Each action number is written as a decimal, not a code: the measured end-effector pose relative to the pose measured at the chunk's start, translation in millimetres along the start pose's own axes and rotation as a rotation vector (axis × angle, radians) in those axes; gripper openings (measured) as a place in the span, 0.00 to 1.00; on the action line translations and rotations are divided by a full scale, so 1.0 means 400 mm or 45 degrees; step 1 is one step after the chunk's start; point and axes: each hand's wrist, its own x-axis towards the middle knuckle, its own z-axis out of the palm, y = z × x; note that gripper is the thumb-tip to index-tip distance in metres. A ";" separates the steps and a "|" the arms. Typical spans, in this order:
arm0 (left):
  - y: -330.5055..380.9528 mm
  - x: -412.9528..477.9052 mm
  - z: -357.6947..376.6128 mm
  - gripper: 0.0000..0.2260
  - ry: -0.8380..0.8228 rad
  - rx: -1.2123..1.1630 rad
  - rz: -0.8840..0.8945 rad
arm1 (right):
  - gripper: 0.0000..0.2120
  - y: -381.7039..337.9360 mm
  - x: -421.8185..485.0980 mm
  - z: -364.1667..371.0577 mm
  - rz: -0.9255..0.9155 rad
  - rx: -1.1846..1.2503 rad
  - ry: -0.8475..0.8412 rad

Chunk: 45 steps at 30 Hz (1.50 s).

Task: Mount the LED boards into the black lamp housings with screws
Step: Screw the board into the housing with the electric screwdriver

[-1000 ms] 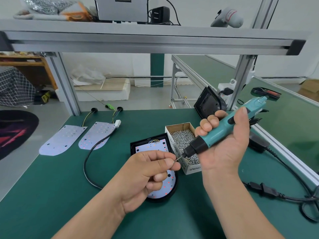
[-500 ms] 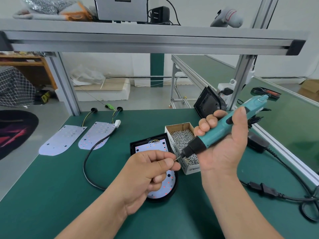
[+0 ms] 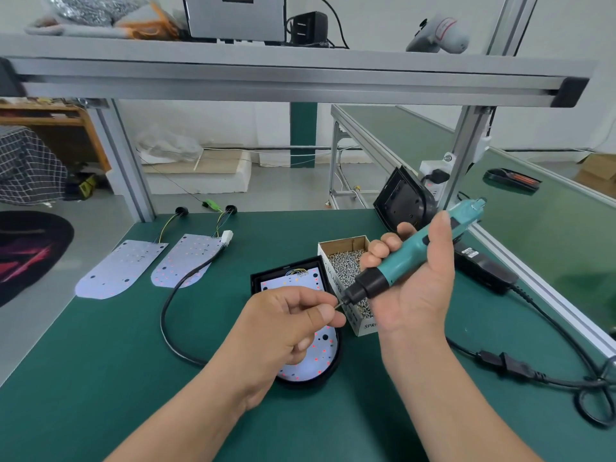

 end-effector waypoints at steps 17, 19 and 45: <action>0.016 0.004 -0.017 0.11 0.097 0.037 -0.062 | 0.23 0.011 0.006 -0.012 0.018 0.027 -0.007; 0.027 0.015 -0.038 0.10 0.220 0.041 -0.010 | 0.23 0.009 0.007 -0.011 0.023 0.021 -0.014; 0.023 0.052 -0.165 0.24 0.254 1.224 -0.116 | 0.20 0.042 -0.032 0.018 0.122 -0.369 -0.406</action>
